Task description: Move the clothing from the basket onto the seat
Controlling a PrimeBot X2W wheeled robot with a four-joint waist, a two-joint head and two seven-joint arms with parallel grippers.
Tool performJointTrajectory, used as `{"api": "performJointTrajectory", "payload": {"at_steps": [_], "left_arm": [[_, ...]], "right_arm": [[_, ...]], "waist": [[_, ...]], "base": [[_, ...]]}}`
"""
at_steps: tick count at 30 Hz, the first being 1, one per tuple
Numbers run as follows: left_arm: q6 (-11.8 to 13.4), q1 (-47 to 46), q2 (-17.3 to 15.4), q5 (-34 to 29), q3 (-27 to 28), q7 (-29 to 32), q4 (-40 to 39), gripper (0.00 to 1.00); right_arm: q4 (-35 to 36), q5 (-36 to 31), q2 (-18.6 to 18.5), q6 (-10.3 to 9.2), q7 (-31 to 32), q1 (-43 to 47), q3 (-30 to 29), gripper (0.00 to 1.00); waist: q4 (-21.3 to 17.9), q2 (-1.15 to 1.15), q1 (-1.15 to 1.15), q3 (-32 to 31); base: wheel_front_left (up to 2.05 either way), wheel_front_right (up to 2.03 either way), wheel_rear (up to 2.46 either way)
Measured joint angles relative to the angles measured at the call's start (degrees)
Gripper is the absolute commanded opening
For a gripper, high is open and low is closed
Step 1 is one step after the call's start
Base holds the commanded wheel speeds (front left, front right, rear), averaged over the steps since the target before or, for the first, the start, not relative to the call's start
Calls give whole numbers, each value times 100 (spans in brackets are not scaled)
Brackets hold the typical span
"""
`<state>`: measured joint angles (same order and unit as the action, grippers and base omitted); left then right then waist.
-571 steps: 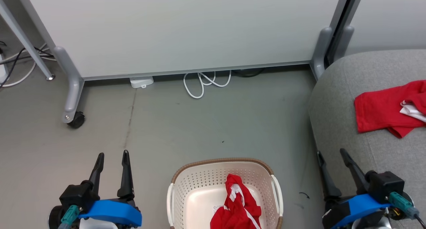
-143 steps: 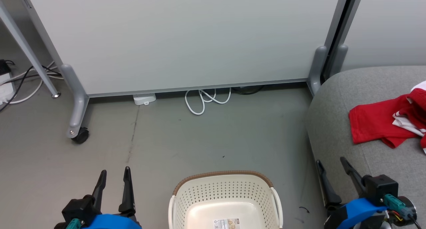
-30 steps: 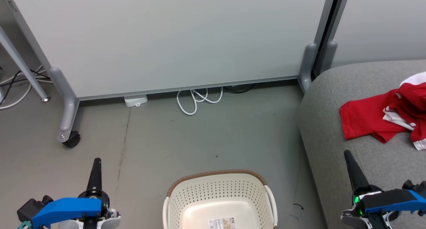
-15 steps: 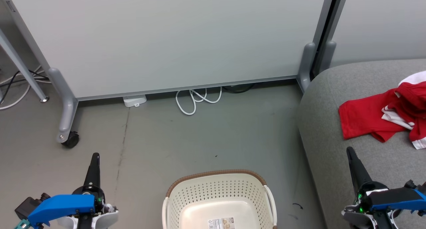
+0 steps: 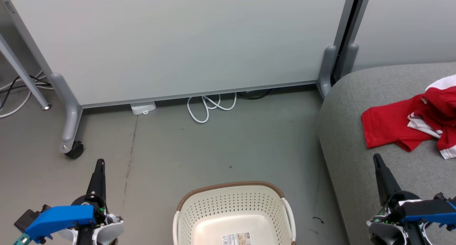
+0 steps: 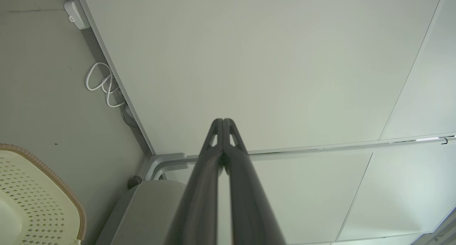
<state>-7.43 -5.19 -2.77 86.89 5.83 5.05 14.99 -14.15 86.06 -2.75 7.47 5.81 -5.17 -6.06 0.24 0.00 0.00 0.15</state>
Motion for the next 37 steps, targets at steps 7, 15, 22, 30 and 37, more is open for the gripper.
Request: {"api": "performJointTrajectory", "payload": {"at_steps": [7,15,22,30,37], "left_arm": [[0,-38,0,256,33,75,-41,0],[0,-64,-2,530,67,145,-88,0],[0,-77,-2,545,69,147,-90,0],[0,-77,-2,545,69,148,-91,0],[0,-77,-2,545,69,148,-91,0]], "right_arm": [[1,292,-1,0,26,-51,-22,0],[2,604,-1,0,64,-65,-44,0],[3,627,-1,0,67,-78,-46,0],[3,627,-1,0,67,-78,-46,0],[3,627,-1,0,67,-78,-46,0]], "waist": [[-11,0,0,1],[-24,0,0,3],[-24,0,0,3],[-24,0,0,3],[-24,0,0,3]], "base": [[0,0,0],[0,0,0],[0,0,0],[0,0,0],[0,0,0]]}}
